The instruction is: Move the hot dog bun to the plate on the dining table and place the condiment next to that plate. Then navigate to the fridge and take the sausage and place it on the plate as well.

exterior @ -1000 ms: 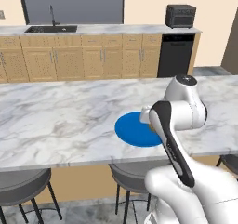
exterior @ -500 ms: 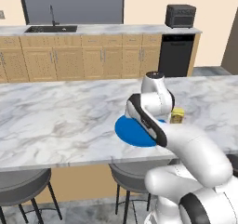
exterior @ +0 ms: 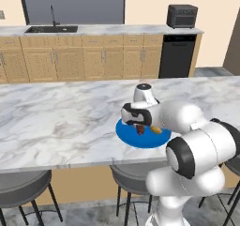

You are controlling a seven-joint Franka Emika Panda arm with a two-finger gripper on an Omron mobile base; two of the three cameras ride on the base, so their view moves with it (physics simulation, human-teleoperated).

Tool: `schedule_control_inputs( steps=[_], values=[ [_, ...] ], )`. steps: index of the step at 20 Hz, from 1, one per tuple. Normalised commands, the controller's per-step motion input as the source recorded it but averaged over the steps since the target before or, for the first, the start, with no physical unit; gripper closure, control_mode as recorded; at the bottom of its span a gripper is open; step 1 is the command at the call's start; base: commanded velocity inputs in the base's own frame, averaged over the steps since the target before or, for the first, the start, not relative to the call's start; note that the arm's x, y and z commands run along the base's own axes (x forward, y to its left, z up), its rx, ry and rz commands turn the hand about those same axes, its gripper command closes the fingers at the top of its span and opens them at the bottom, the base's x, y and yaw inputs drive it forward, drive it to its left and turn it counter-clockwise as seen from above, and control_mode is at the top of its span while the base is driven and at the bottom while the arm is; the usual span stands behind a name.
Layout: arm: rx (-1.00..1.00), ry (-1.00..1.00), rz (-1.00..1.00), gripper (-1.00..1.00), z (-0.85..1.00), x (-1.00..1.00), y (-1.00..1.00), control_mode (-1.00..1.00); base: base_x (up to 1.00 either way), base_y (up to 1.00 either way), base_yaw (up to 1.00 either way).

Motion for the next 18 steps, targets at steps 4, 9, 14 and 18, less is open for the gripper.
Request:
schedule_control_inputs(
  steps=[4,9,14,18],
  values=[
    [0.00,0.00,0.00,1.00,-0.73,0.44,-0.06,-1.00,0.00,0.00,0.00],
    [0.00,0.00,0.00,1.00,-0.33,0.21,0.00,-1.00,0.00,0.00,0.00],
    [0.00,-0.03,0.00,-1.00,0.00,0.00,-0.02,-1.00,0.00,0.00,0.00],
    [0.00,-0.07,0.00,-1.00,0.27,-0.05,-0.13,-1.00,0.00,0.00,0.00]
  ],
)
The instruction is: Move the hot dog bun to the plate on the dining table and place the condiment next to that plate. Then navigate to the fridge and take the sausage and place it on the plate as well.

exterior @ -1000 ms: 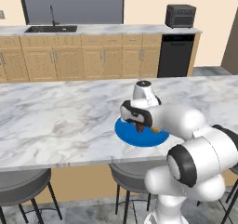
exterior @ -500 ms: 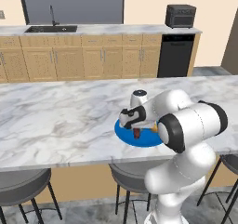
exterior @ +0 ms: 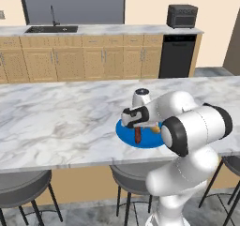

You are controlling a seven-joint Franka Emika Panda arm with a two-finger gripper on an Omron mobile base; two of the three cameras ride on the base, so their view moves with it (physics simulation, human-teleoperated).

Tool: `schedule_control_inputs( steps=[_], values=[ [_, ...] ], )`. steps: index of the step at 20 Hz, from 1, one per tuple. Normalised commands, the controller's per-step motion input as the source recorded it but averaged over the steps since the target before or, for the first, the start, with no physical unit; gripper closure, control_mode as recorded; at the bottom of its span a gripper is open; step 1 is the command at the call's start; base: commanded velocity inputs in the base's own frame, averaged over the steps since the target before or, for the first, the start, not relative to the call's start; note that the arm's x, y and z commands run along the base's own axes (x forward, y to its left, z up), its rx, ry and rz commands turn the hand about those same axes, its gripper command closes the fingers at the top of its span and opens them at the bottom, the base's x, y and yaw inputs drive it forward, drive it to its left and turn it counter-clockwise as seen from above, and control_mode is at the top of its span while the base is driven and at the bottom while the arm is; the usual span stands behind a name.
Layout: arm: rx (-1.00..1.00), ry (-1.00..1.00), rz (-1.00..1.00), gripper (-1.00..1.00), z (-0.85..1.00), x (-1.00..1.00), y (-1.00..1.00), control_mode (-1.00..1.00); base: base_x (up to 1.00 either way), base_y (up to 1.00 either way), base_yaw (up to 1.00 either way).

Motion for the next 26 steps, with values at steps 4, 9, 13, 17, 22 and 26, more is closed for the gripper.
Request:
schedule_control_inputs(
  steps=[4,9,13,17,22,26],
  values=[
    [0.00,-0.03,0.00,-1.00,0.73,-0.24,-0.04,-1.00,0.00,0.00,0.00],
    [0.00,-0.07,0.00,-1.00,1.00,-0.52,0.00,-1.00,0.00,0.00,0.00],
    [0.00,0.01,0.01,-1.00,1.00,-0.81,0.00,-1.00,0.00,0.00,0.00],
    [0.00,0.04,0.04,-1.00,0.91,-1.00,-0.04,-1.00,0.00,0.00,0.00],
    [0.00,0.02,0.05,-1.00,0.50,-1.00,-0.19,-1.00,0.00,0.00,0.00],
    [0.00,0.00,0.01,-1.00,0.08,-1.00,-0.19,-1.00,0.00,0.00,0.00]
  ],
)
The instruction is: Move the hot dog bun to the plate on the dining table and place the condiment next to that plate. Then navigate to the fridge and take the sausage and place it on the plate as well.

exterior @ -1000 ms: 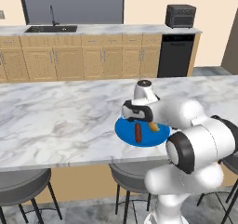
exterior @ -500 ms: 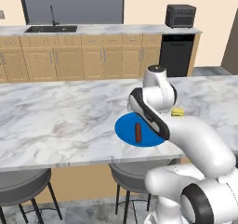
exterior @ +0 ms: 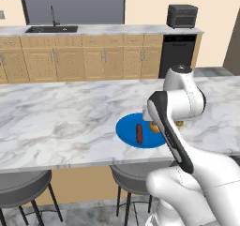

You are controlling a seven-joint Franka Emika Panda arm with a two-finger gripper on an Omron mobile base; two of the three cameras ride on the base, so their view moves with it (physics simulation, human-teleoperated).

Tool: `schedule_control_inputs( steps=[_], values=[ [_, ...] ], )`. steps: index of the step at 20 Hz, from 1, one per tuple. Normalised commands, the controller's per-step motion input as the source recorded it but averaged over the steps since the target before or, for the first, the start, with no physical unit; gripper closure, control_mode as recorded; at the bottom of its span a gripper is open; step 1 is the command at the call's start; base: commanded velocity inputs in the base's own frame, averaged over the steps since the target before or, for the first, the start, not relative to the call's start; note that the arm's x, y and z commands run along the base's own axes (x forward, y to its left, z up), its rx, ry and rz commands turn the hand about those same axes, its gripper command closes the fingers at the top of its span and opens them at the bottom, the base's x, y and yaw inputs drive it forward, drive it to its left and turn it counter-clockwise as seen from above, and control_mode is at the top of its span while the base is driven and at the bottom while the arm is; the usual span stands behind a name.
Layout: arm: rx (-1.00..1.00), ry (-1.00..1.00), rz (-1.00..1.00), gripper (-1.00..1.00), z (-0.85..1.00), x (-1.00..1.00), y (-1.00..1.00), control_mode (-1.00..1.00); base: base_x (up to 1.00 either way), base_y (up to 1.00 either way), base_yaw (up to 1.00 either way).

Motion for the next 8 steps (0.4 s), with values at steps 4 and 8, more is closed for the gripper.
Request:
schedule_control_inputs(
  steps=[4,8],
  values=[
    [0.00,0.00,0.00,-1.00,0.00,-0.94,-0.01,-1.00,0.00,0.00,0.00],
    [0.00,0.00,0.00,-1.00,0.00,-0.64,0.00,-1.00,0.00,0.00,0.00]
  ],
)
